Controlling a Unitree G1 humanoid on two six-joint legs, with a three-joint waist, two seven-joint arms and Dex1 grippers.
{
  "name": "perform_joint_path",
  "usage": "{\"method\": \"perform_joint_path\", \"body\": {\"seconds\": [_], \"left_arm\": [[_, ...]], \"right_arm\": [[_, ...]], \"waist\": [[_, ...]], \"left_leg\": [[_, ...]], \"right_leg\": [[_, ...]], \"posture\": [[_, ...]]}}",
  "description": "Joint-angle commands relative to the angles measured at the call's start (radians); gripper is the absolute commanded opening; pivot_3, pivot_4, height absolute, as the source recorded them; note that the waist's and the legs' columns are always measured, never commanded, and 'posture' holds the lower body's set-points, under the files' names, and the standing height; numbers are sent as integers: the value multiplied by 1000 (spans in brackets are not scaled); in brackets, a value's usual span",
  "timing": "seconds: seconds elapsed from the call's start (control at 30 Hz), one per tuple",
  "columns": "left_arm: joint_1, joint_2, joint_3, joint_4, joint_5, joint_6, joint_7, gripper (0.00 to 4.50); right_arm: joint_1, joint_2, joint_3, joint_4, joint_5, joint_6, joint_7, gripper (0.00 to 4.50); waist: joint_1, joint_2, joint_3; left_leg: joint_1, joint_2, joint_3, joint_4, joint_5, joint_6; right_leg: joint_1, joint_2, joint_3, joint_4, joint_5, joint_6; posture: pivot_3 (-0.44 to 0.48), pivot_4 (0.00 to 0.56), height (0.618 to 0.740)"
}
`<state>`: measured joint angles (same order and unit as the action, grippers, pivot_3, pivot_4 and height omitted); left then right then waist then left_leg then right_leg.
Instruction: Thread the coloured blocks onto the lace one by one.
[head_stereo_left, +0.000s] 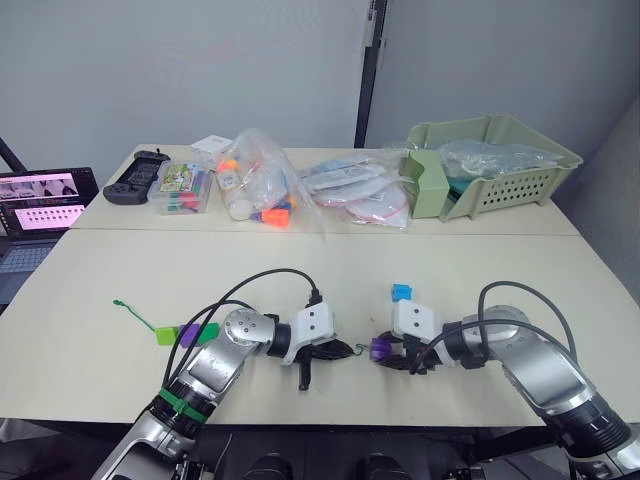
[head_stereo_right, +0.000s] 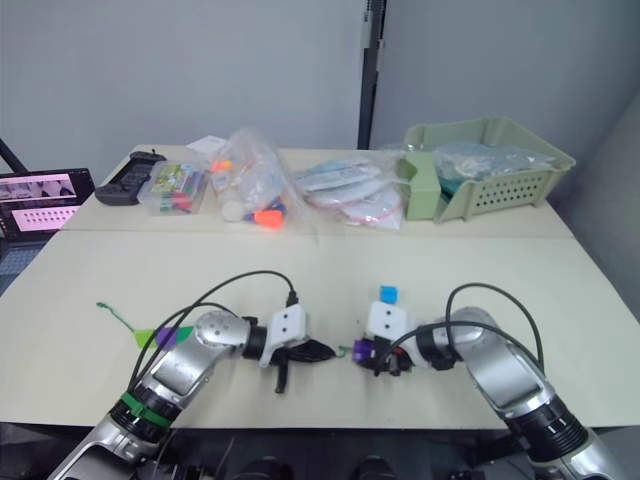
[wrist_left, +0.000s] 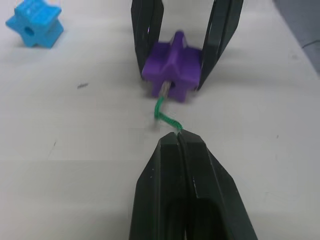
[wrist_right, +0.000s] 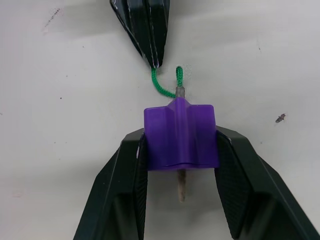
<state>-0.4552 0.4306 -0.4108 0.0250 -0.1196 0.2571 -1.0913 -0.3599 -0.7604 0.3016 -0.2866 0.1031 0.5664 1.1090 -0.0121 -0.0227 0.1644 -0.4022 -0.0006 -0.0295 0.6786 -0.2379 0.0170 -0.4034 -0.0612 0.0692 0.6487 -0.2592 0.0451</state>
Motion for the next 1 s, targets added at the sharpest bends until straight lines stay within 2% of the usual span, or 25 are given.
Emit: {"method": "perform_joint_path", "body": {"seconds": [0.03, 0.33, 0.37, 0.5, 0.53, 0.57, 0.83, 0.93, 1.0], "left_arm": [[-16, -3, 21, -26, -9, -19, 0, 0], [-29, 15, 8, -22, 32, -8, 12, 0], [-31, 17, 7, -22, 35, -12, 10, 553], [-42, -9, 33, -31, 6, -4, 20, 1803], [-43, -18, 40, -34, -8, 3, 19, 2103], [-43, -22, 41, -33, -11, -2, 14, 2130], [-44, -40, 27, -12, 5, -24, 22, 2130], [-45, -38, 21, -8, 10, -27, 14, 1327], [-48, -41, 16, -5, 11, -29, 10, 631]], "right_arm": [[9, -12, -2, -19, 14, 6, 5, 1378], [9, -14, -1, -19, 11, 8, 4, 1378], [8, -13, -1, -18, 12, 8, 3, 1378], [7, -12, -1, -17, 11, 6, 2, 1378], [7, -12, -1, -16, 11, 7, 3, 1378], [6, -11, 0, -16, 10, 6, 3, 1378], [8, -13, -2, -20, 11, 8, 1, 1378], [9, -15, -5, -24, 11, 12, -1, 1378], [8, -15, -6, -26, 12, 14, -1, 1378]], "waist": [[0, 0, 0], [0, 0, 0], [0, 0, 0], [1, 0, 0], [0, 0, 0], [0, 0, 0], [0, 0, 0], [0, 0, 0], [0, 0, 0]], "left_leg": [[0, 0, 0, 0, 0, 0], [0, 0, 0, 0, 0, 0], [0, 0, 0, 0, 0, 0], [0, 0, 0, 0, 0, 0], [0, 0, 0, 0, 0, 0], [0, 0, 0, 0, 0, 0], [0, 0, 0, 0, 0, 0], [0, 0, 0, 0, 0, 0], [0, 0, 0, 0, 0, 0]], "right_leg": [[0, 0, 0, 0, 0, 0], [0, 0, 0, 0, 0, 0], [0, 0, 0, 0, 0, 0], [0, 0, 0, 0, 0, 0], [0, 0, 0, 0, 0, 0], [0, 0, 0, 0, 0, 0], [0, 0, 0, 0, 0, 0], [0, 0, 0, 0, 0, 0], [0, 0, 0, 0, 0, 0]], "posture": [[0, 150, 740], [0, 150, 740], [0, 150, 740], [0, 150, 740], [0, 150, 740], [0, 150, 740], [0, 150, 740], [0, 150, 740], [0, 150, 740]]}}
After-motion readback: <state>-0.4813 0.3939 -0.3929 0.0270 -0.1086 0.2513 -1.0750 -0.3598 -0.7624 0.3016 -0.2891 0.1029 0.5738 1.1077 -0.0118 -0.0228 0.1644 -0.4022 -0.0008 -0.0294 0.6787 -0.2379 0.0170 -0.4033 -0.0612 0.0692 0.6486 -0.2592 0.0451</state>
